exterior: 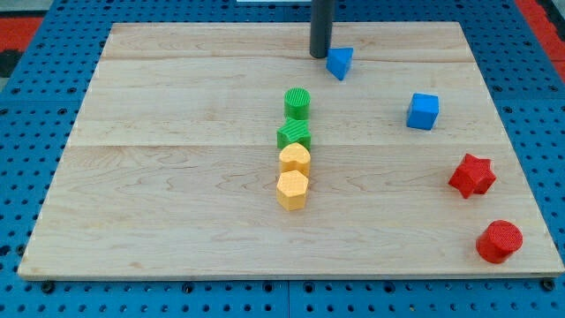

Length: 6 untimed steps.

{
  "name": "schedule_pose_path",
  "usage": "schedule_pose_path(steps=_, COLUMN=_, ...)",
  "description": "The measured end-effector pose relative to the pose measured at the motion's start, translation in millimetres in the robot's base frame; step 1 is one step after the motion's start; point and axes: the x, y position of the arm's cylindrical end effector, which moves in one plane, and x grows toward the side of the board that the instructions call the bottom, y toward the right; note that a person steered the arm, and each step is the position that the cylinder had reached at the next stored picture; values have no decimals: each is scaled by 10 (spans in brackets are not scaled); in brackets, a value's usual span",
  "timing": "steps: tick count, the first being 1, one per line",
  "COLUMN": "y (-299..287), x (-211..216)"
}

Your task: Place the blue triangle to the top left of the blue cube

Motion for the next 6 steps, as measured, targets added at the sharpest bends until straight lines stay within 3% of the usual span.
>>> schedule_pose_path(steps=3, y=650, x=364)
schedule_pose_path(steps=6, y=760, x=520)
